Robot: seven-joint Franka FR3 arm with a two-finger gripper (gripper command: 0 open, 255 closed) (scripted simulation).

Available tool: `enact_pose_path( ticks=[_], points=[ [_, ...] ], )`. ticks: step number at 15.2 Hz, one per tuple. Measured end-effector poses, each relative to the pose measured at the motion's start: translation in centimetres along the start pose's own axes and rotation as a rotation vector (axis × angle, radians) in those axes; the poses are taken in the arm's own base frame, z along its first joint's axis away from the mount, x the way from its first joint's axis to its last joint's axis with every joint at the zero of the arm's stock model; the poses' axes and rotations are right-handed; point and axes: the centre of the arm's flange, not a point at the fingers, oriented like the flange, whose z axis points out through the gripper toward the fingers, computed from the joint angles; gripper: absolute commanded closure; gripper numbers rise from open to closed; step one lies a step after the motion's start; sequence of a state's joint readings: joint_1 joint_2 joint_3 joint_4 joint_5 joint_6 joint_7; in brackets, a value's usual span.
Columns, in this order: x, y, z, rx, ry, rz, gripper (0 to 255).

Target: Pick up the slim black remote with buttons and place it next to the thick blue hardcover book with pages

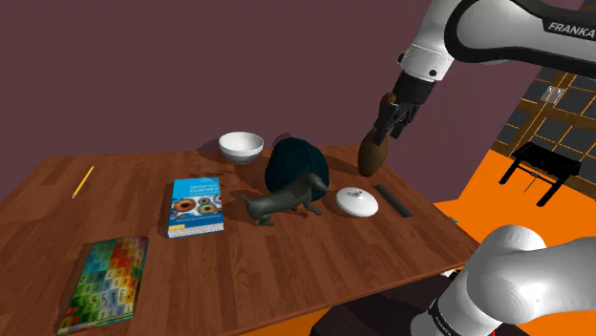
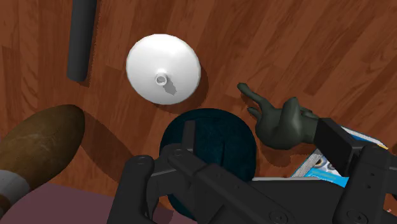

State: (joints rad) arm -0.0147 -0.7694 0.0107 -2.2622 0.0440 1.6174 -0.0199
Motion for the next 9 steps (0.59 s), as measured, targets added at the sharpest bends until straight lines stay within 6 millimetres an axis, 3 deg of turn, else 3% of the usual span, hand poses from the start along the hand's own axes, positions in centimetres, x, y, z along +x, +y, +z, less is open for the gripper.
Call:
enact_pose_path(
  ticks=[2,9],
  points=[
    [0.1,0.5,0.3,0.000,-0.002,0.008,0],
    [0.6,6.9,6.2,0.004,-0.025,0.115,0]
  ],
)
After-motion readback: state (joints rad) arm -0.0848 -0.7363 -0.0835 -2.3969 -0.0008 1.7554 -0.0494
